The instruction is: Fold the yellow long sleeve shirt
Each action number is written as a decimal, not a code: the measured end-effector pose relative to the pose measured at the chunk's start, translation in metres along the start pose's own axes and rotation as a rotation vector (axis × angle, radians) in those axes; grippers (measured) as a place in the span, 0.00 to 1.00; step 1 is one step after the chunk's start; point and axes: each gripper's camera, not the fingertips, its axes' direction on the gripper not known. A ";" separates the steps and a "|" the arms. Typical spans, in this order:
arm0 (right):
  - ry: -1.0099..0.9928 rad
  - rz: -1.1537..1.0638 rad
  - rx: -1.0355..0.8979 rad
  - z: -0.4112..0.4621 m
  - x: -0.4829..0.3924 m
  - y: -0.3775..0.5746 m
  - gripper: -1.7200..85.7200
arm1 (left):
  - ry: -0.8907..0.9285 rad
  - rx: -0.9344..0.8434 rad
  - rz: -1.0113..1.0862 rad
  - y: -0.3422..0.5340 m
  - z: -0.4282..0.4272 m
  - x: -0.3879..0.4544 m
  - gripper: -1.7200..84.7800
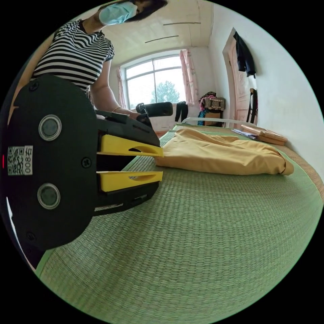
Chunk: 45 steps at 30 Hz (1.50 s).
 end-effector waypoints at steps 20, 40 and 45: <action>-0.222 0.048 0.010 0.092 0.061 0.022 0.13 | 0.089 0.043 0.008 0.015 0.006 -0.017 0.03; -0.312 -0.008 0.009 0.142 0.053 0.014 0.06 | 0.276 0.247 -0.168 0.093 -0.045 -0.094 0.08; -0.317 -0.061 0.008 0.146 0.035 0.001 0.06 | 0.444 0.445 -0.343 0.123 -0.062 -0.132 0.13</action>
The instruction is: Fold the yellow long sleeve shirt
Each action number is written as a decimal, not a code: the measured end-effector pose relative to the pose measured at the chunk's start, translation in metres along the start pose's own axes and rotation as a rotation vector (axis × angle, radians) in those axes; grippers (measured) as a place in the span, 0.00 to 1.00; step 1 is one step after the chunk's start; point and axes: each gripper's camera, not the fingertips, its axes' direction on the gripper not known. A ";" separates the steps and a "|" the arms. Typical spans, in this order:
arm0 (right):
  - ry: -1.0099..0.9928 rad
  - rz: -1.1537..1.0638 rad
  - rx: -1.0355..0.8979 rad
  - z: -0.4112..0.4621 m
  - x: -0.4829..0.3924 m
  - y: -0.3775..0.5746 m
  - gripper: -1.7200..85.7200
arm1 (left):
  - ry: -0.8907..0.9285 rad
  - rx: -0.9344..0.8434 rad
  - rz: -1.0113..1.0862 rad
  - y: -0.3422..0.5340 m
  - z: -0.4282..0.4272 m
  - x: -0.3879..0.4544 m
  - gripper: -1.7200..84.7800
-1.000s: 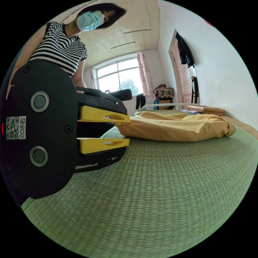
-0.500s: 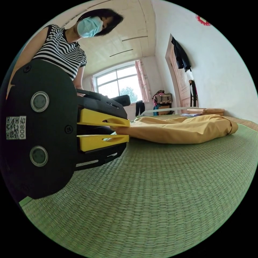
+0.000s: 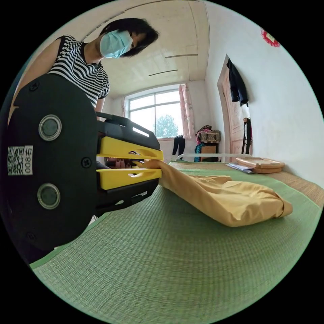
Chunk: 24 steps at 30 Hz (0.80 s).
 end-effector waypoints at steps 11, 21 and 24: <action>0.008 -0.040 -0.004 0.013 0.011 -0.007 0.06 | 0.051 0.203 -0.077 0.018 -0.050 -0.016 0.15; 0.000 -0.048 0.010 0.007 0.047 0.002 0.05 | 0.039 0.193 -0.091 0.036 -0.064 -0.002 0.13; 0.013 -0.040 0.011 0.002 0.063 0.009 0.05 | 0.018 0.202 -0.079 0.048 -0.071 0.008 0.08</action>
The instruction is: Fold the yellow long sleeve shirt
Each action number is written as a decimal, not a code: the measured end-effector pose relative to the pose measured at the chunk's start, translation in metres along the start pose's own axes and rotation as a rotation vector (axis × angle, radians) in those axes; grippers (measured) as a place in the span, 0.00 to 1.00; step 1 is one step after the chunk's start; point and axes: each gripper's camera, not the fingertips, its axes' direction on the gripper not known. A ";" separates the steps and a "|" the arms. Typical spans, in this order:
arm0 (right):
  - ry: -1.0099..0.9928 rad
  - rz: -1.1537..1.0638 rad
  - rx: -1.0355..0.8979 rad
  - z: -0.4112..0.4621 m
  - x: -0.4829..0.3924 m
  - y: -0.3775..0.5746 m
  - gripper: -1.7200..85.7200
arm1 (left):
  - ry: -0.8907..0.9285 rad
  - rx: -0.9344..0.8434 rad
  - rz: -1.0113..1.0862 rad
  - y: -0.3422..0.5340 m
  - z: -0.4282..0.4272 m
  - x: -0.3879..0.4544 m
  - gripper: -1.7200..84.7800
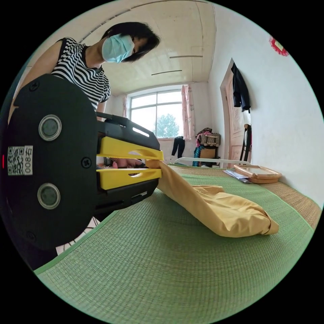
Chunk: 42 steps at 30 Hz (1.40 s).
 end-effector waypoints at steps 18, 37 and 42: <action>0.010 0.066 0.081 -0.096 0.123 0.178 0.04 | 0.015 -0.248 0.138 0.128 -0.051 0.111 0.05; -0.055 -0.134 0.411 -0.322 0.221 0.322 0.05 | 0.126 -0.561 0.419 0.252 0.058 0.342 0.04; 0.006 -0.223 0.477 -0.422 0.220 0.302 0.05 | 0.136 -0.606 0.537 0.279 0.124 0.425 0.04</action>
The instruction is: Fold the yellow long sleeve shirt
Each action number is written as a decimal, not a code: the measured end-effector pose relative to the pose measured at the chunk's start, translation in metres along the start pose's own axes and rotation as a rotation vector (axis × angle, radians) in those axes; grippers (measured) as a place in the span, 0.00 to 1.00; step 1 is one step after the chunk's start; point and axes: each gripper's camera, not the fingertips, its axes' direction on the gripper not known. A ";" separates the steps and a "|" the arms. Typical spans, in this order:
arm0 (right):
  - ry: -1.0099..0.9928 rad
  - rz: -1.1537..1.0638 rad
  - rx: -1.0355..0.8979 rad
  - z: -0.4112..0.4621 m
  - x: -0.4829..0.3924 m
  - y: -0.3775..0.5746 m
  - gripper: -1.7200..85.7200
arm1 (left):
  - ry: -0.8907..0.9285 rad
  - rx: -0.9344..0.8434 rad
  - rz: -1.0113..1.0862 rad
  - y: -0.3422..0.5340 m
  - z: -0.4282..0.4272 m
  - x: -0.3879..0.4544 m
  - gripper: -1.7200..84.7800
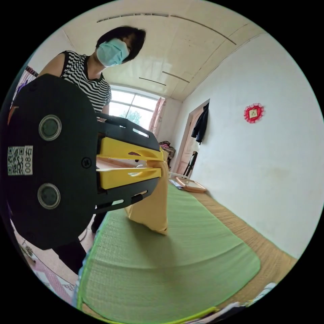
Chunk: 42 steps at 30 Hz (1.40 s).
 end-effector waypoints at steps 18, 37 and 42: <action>0.270 -0.242 0.344 -0.399 -0.029 -0.108 0.05 | 0.164 -0.188 0.324 -0.146 0.312 0.252 0.04; 0.457 0.210 0.556 -0.687 0.187 0.203 0.05 | 0.031 -0.856 0.313 -0.016 0.567 0.340 0.04; 0.412 0.287 0.594 -0.714 0.237 0.237 0.05 | -0.045 -0.918 0.289 -0.011 0.593 0.343 0.04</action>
